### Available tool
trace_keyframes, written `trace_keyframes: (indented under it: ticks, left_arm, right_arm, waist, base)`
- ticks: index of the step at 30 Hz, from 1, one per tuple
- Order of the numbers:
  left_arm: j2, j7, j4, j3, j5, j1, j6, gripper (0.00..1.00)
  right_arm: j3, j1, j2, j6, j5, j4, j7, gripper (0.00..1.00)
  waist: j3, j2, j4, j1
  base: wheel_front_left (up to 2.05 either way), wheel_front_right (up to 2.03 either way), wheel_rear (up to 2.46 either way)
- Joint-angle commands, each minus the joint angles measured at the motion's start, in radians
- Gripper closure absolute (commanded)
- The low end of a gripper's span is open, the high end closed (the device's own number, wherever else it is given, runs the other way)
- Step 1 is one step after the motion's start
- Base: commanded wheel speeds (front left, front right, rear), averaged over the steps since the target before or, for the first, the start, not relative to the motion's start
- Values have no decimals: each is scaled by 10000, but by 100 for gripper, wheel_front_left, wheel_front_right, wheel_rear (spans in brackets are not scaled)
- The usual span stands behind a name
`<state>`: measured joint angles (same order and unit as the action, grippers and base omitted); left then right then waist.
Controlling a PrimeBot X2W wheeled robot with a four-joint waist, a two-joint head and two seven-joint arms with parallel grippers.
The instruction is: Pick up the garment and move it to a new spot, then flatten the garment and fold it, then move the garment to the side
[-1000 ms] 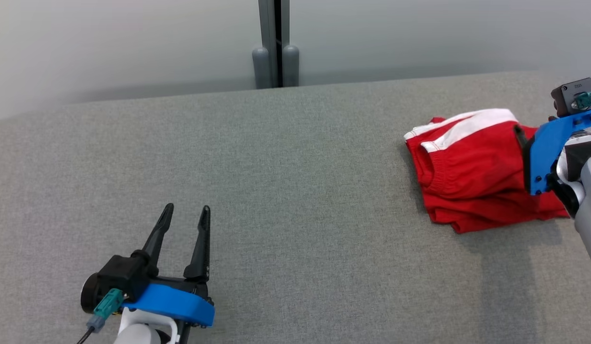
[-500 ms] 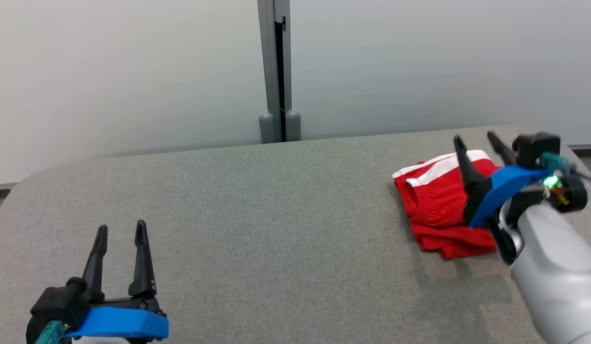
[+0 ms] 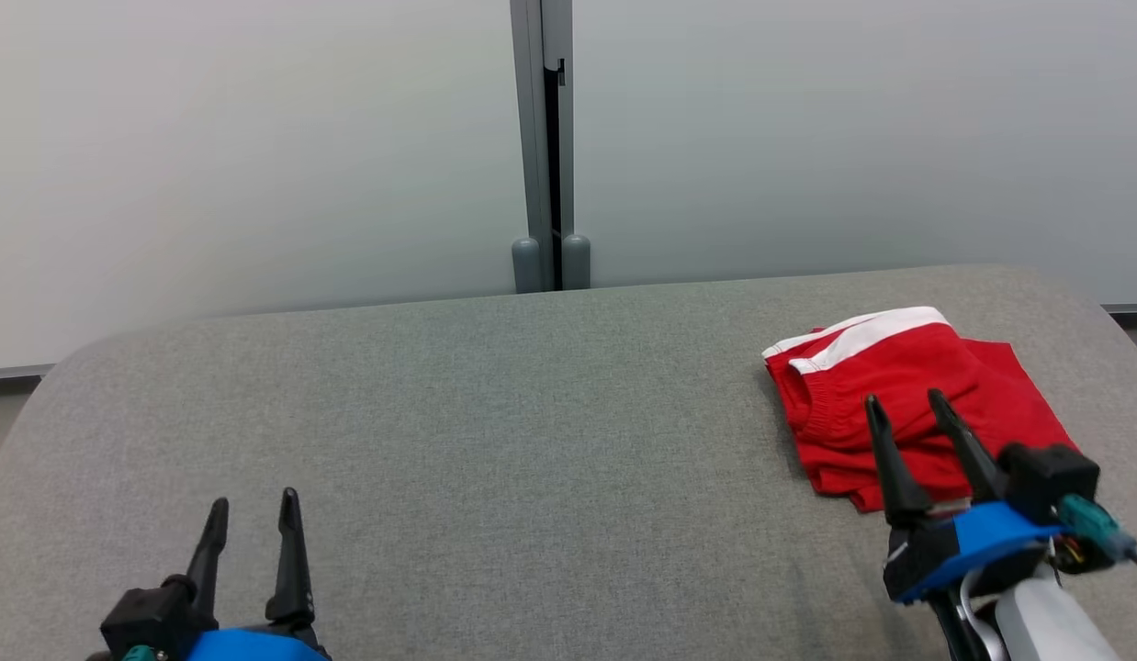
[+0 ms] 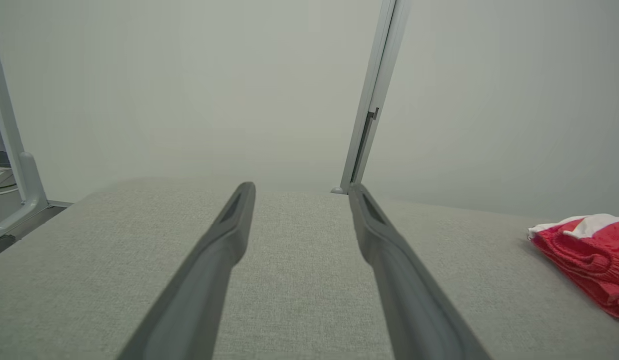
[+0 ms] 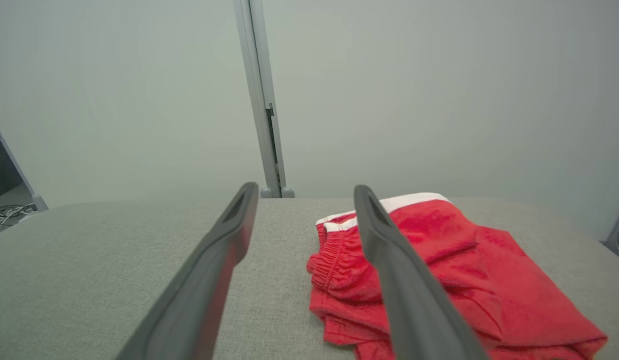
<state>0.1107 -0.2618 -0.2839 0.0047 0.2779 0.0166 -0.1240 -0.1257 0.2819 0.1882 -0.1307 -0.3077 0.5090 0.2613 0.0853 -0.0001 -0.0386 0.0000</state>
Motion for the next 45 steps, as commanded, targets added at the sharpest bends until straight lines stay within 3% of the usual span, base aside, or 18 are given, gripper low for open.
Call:
trace_keyframes:
  ticks: [1,9,28,29,34,45]
  left_arm:
    - [-28,-41,-201,-26,-41,-82,-34,0]
    - [-65,-41,-728,60,-108,-236,-65,0]
    - [-90,-41,-766,-59,-42,-251,-75,0]
    - [-91,-41,-768,-61,-21,-246,-76,100]
    - [-242,87,-1151,-96,30,102,-54,100]
    - [-290,613,-954,97,1833,-121,-56,100]
  right_arm:
    - [216,-535,-165,-3,147,-457,44,0]
    - [754,-1940,-834,-3,760,-1976,45,0]
    - [927,-2010,-1110,-3,919,-1795,47,0]
    - [930,-1997,-1109,-3,897,-1774,47,100]
    - [928,-2108,-1154,0,857,-1405,-87,100]
    - [1160,-2027,-1183,0,-1028,-1564,-614,100]
  waist:
    - [4,1,22,0]
    - [-35,1,40,0]
    - [20,1,15,0]
    - [25,1,10,0]
    - [29,1,30,0]
    - [-44,1,59,0]
  base:
    - [0,0,0]
    - [0,0,0]
    - [0,0,0]
    - [0,0,0]
    - [0,0,0]
    - [0,0,0]
